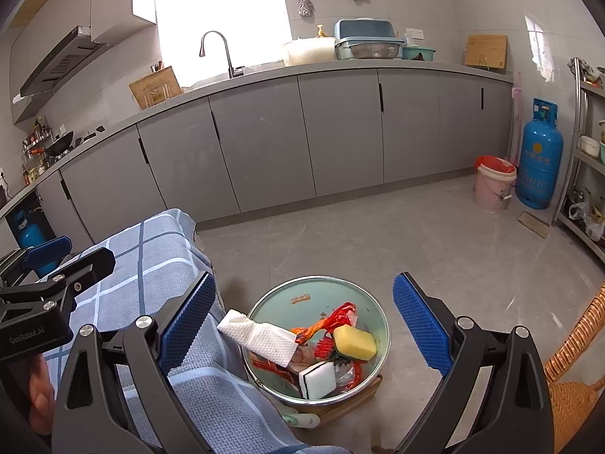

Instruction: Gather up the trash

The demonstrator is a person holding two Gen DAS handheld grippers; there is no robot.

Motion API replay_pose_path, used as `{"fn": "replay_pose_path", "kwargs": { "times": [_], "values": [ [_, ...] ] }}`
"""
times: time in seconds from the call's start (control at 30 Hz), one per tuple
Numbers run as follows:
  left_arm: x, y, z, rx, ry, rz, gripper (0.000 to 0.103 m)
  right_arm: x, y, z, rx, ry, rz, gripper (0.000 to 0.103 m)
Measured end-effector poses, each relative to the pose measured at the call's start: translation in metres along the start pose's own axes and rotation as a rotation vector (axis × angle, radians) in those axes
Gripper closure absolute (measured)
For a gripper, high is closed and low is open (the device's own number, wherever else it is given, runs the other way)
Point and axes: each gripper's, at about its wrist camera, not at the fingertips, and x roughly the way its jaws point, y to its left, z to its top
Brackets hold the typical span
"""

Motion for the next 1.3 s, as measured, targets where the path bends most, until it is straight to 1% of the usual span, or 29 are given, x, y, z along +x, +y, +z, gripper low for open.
{"fn": "replay_pose_path", "kwargs": {
  "times": [0.23, 0.33, 0.63, 0.97, 1.13, 1.3],
  "values": [
    [0.001, -0.002, 0.0, 0.002, 0.004, -0.002, 0.011, 0.0, 0.0, 0.001, 0.001, 0.0, 0.001, 0.009],
    [0.001, -0.004, -0.001, 0.005, 0.005, 0.003, 0.007, 0.0, 0.0, 0.0, 0.0, -0.001, 0.001, 0.009],
    [0.003, -0.002, -0.001, -0.009, 0.02, 0.011, 0.005, -0.002, 0.0, -0.001, 0.001, -0.006, 0.001, 0.009],
    [0.006, -0.006, -0.004, 0.007, 0.044, 0.03, 0.004, -0.005, 0.002, -0.003, 0.002, -0.001, 0.004, 0.009],
    [0.004, -0.012, -0.005, 0.034, 0.027, 0.038, 0.004, -0.005, 0.002, -0.002, 0.002, -0.001, 0.004, 0.009],
    [0.005, -0.014, -0.004, 0.035, 0.04, 0.037, 0.004, -0.006, 0.001, -0.003, 0.006, -0.001, 0.001, 0.009]
  ]
}}
